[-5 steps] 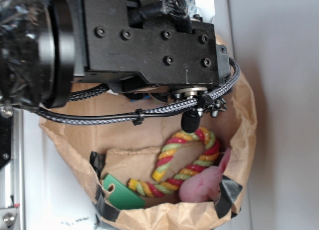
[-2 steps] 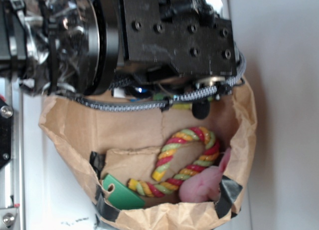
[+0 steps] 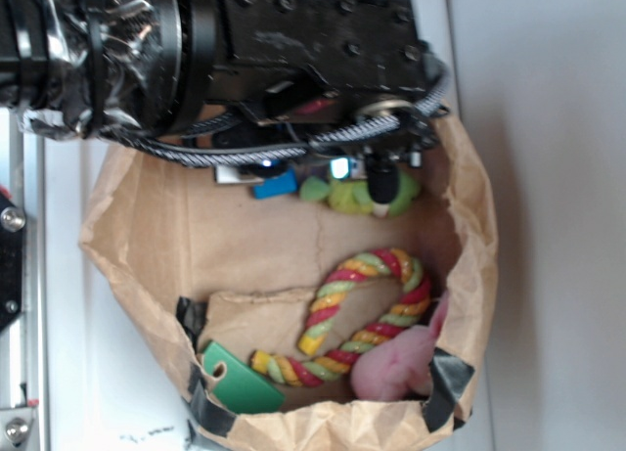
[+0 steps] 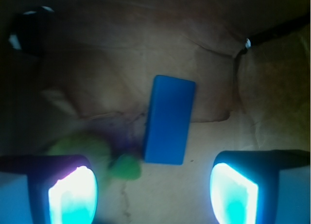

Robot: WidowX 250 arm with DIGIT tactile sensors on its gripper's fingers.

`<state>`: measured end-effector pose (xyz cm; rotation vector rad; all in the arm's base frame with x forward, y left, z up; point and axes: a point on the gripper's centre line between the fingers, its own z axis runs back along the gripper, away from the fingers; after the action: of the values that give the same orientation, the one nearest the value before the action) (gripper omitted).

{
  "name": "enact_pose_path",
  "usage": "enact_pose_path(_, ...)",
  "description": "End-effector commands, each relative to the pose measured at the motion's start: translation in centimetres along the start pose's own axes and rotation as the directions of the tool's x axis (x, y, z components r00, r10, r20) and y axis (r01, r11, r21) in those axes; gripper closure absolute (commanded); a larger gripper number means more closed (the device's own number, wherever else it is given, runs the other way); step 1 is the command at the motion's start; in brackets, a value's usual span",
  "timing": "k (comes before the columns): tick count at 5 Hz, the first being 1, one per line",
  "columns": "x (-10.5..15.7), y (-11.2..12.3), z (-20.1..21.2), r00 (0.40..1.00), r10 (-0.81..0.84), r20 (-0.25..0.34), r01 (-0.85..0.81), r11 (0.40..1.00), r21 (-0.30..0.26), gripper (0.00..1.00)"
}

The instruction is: Grab the blue block.

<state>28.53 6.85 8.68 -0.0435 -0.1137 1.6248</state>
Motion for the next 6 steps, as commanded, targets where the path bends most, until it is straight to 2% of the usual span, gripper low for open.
enact_pose_path(1,1.1,1.2,1.0,0.999,0.034,-0.033,-0.038,0.99,-0.136,0.0)
enact_pose_path(2,0.9,1.4,0.2,0.999,0.021,-0.032,-0.026,0.986,-0.166,0.0)
enact_pose_path(3,0.7,0.7,-0.6,0.998,0.052,-0.022,-0.054,0.988,-0.142,0.0)
enact_pose_path(4,0.5,0.5,-1.5,0.999,0.047,-0.01,-0.048,0.989,-0.144,0.0)
enact_pose_path(6,0.6,1.0,-1.7,0.997,0.067,-0.025,-0.07,0.986,-0.15,0.0)
